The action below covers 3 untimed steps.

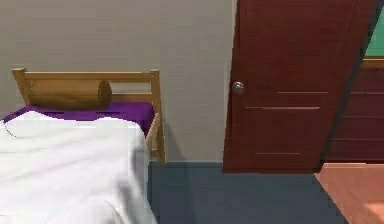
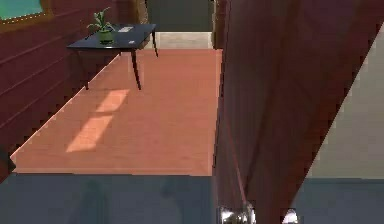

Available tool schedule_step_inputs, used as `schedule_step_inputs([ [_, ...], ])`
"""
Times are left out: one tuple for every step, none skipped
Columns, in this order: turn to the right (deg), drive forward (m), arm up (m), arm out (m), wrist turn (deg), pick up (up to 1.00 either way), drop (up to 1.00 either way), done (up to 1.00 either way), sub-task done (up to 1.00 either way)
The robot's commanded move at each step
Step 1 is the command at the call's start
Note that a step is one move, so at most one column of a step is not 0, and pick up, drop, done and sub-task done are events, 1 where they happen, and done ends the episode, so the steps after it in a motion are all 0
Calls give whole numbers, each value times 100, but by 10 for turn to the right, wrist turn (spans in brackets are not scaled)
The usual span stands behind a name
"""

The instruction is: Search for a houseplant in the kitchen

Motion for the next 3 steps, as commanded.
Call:
schedule_step_inputs([
  [450,0,0,0,0,0,0,0,0],
  [330,0,0,0,0,0,0,0,0],
  [0,45,0,0,0,0,0,0,0],
])
